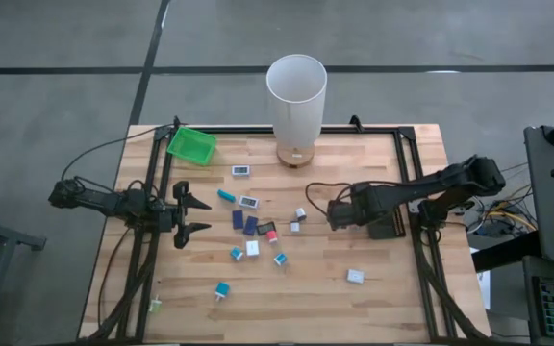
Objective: Pick & Place Office items
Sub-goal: Put the right pink charger adapter into the black bin
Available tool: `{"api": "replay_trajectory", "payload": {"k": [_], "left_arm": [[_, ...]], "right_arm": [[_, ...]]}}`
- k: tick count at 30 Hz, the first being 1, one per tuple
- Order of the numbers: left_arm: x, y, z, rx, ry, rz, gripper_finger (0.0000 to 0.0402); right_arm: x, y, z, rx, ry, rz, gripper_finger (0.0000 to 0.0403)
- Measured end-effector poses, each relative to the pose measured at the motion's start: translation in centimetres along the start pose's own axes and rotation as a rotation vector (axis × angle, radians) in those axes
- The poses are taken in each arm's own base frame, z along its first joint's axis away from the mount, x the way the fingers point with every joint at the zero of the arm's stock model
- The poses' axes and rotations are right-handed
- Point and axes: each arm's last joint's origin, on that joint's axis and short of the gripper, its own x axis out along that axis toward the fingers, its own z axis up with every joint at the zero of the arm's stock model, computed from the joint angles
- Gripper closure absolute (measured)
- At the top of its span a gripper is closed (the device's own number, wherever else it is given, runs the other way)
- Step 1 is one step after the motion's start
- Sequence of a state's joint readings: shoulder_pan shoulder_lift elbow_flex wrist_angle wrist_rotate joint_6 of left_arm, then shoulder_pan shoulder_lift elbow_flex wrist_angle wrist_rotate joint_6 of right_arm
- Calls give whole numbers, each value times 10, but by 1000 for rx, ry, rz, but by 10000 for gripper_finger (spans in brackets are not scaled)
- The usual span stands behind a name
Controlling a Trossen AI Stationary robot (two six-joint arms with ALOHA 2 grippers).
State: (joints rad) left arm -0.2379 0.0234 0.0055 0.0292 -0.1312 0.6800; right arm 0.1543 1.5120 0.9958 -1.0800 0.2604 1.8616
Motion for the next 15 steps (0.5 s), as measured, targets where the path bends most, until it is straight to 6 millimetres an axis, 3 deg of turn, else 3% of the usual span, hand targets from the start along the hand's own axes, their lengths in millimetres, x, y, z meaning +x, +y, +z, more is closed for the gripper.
{"api": "replay_trajectory", "payload": {"k": [15], "left_arm": [[0,0,0,0,0,0,145]], "right_arm": [[23,-9,-5,32,32,-10,170]]}}
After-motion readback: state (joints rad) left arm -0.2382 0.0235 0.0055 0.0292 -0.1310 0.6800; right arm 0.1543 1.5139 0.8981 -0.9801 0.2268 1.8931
